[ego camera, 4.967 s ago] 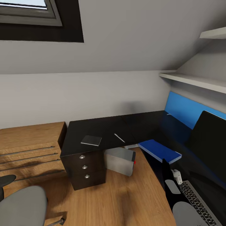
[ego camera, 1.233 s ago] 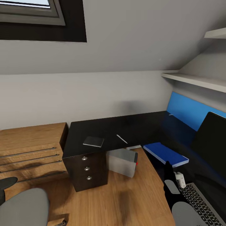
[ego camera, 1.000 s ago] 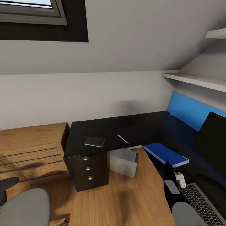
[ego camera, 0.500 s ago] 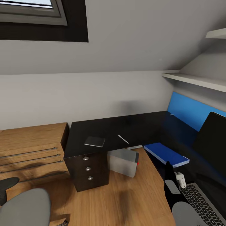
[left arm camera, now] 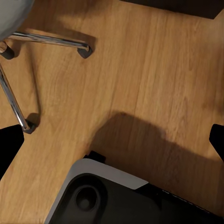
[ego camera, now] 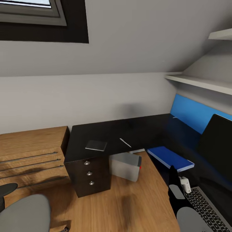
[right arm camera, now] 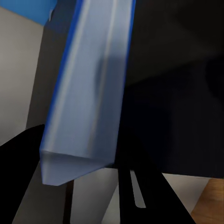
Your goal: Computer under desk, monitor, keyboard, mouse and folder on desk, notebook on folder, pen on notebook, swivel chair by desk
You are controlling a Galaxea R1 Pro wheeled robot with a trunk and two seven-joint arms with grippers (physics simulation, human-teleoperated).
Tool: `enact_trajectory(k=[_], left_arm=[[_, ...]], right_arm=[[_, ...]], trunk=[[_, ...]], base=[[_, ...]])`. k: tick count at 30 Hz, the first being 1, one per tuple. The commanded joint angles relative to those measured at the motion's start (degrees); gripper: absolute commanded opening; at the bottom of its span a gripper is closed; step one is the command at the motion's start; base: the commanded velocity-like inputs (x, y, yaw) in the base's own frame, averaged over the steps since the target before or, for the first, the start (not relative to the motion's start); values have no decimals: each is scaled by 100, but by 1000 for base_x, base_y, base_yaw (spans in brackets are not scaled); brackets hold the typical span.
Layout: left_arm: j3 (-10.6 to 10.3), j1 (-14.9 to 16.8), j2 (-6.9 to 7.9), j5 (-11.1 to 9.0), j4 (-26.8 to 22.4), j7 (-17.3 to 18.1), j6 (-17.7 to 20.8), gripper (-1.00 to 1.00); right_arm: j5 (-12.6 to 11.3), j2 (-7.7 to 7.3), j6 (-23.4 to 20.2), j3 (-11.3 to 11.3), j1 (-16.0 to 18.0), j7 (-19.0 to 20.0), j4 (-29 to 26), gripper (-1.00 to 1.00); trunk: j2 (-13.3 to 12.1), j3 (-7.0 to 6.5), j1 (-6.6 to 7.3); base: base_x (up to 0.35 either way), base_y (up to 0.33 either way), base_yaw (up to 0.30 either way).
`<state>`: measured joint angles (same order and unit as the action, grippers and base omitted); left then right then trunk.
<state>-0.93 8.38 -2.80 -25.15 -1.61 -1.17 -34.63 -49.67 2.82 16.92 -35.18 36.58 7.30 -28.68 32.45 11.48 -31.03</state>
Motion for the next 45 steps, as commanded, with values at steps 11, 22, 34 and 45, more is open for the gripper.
enact_trajectory(k=[11, 22, 34, 45], left_arm=[[-12, 5, -23, -8, 2, -14, -18, 100], [-12, 6, -36, -8, 8, -6, -18, 100], [-13, 4, -36, -8, 10, -7, -18, 100], [-13, 6, -38, -8, 11, -6, -3, 100]], right_arm=[[-60, 8, 23, -24, 7, 44, 2, -100], [-60, 8, 22, -24, 7, 44, 2, -100], [-60, 8, 22, -28, 7, 44, 2, -100], [-53, -1, 22, -33, 7, 35, 2, -100]], trunk=[[8, 63, -2], [8, 81, -2], [8, 81, -2], [8, 81, -2]], base=[[0, 0, -83], [55, 54, -2], [30, 24, 0], [68, 55, 0]])
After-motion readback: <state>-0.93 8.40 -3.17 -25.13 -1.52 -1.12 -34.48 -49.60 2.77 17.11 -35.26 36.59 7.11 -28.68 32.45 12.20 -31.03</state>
